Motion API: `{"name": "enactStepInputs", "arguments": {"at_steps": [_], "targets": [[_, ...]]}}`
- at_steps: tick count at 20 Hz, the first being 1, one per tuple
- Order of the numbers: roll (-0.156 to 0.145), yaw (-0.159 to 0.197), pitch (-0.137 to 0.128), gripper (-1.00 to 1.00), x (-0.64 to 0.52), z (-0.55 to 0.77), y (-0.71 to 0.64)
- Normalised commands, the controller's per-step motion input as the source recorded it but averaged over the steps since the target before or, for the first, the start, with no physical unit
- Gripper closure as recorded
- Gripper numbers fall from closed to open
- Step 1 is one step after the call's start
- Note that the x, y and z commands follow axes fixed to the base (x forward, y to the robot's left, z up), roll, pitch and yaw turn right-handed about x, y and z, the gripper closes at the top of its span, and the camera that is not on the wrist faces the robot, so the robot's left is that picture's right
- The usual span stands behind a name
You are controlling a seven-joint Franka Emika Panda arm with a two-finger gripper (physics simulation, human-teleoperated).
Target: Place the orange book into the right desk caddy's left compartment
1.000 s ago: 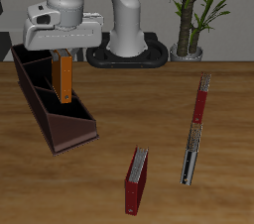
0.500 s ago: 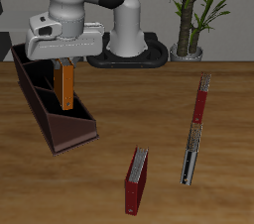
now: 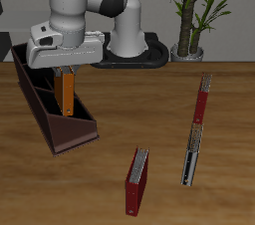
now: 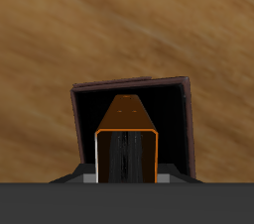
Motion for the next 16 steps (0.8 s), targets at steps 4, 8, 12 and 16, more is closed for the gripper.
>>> {"name": "enactStepInputs", "arguments": {"at_steps": [4, 8, 12, 16], "targets": [[-0.022, 0.003, 0.015, 1.00, 0.02, -0.11, -0.02], [-0.006, 0.005, 0.022, 1.00, 0.09, -0.13, -0.03], [-0.011, -0.007, 0.020, 1.00, 0.05, -0.14, -0.01], [-0.002, -0.004, 0.025, 1.00, 0.07, -0.17, -0.01]]}}
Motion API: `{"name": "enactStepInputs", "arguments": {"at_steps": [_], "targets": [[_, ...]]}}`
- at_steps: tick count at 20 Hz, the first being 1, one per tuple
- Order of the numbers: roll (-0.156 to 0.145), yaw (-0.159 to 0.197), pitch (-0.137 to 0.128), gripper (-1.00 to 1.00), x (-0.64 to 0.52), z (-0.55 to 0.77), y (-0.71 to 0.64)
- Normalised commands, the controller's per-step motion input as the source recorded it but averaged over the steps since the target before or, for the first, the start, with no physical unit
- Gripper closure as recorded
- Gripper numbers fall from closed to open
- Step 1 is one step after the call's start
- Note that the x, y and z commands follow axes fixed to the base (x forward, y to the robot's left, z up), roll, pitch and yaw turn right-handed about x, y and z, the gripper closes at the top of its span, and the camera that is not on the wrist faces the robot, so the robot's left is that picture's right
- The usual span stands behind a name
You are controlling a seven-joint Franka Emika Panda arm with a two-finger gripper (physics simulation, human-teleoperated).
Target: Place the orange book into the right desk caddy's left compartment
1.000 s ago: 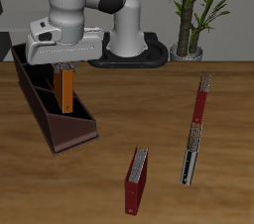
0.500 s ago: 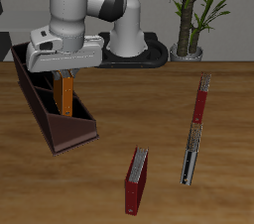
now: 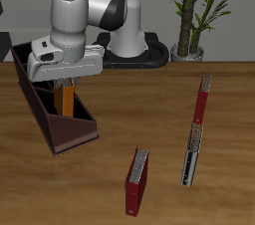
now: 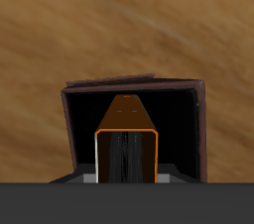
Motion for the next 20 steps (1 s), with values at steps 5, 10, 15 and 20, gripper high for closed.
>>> {"name": "enactStepInputs", "arguments": {"at_steps": [5, 10, 15, 20], "targets": [[-0.016, -0.009, 0.021, 1.00, 0.07, -0.21, 0.01], [-0.005, -0.019, 0.046, -1.00, 0.07, -0.17, -0.04], [0.012, 0.001, 0.002, -1.00, 0.05, -0.04, 0.00], [0.014, -0.006, 0.004, -1.00, 0.03, -0.02, 0.03]]}}
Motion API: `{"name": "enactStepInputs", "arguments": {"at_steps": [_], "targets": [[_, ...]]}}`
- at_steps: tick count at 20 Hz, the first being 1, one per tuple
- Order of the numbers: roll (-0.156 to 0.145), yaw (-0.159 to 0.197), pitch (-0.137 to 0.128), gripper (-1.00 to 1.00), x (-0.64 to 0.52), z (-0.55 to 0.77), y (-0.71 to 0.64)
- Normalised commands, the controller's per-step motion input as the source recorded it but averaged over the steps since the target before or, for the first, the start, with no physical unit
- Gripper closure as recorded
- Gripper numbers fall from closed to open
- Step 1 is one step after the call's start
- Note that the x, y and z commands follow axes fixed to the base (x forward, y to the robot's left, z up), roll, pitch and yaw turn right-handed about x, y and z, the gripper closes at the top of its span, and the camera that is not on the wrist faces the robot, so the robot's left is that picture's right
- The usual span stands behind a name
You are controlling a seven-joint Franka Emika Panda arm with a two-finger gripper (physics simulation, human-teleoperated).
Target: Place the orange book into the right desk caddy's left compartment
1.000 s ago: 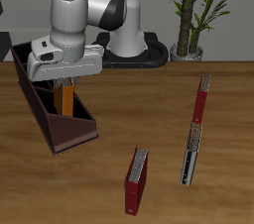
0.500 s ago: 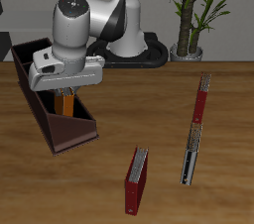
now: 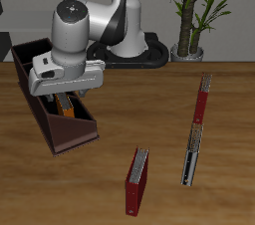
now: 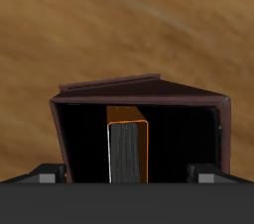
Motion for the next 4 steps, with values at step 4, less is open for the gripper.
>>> {"name": "enactStepInputs", "arguments": {"at_steps": [4], "targets": [[0.012, -0.014, -0.013, -1.00, -0.02, 0.11, 0.08]]}}
